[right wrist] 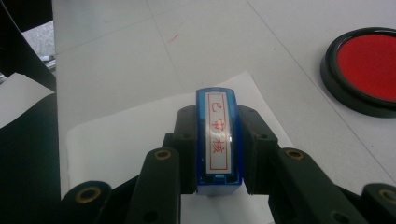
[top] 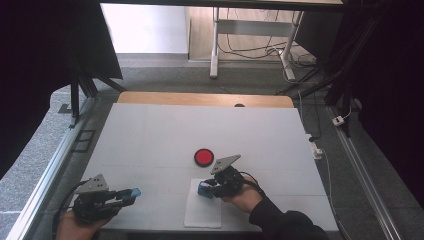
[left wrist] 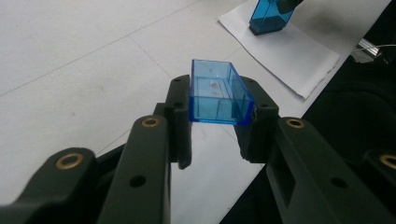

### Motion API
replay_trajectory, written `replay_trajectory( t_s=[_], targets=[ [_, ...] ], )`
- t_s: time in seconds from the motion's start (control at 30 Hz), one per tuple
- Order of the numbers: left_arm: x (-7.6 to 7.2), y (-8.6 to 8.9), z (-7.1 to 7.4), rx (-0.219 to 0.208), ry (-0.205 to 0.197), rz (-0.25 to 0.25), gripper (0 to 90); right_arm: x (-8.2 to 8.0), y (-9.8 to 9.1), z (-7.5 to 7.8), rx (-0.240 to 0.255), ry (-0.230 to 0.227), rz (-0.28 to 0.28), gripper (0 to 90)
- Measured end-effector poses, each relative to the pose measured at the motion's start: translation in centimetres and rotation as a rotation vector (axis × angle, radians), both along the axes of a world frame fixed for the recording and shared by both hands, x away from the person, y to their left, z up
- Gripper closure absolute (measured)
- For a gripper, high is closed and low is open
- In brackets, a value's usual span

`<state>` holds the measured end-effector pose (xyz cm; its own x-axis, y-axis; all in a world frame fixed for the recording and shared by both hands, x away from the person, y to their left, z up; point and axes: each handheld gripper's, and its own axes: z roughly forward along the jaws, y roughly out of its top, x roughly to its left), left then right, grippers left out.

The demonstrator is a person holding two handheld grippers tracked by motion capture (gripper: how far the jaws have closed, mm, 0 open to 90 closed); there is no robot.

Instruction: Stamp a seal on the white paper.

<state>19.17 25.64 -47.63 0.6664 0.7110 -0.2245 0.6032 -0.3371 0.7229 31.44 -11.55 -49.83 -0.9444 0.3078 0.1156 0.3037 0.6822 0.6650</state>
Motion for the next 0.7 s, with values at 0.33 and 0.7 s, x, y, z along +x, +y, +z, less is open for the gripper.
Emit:
replay_trajectory(
  t_s=[0.33,0.7],
  targets=[
    [0.0,0.0,0.0,0.001,0.002,-0.001,68.3,-0.8,0.5,0.2,-0.052,-0.086,0.031,71.6],
    [0.1,0.0,0.0,0.001,0.004,-0.001,68.3,-1.2,0.7,0.3,-0.071,-0.119,0.040,71.5]
  ],
)
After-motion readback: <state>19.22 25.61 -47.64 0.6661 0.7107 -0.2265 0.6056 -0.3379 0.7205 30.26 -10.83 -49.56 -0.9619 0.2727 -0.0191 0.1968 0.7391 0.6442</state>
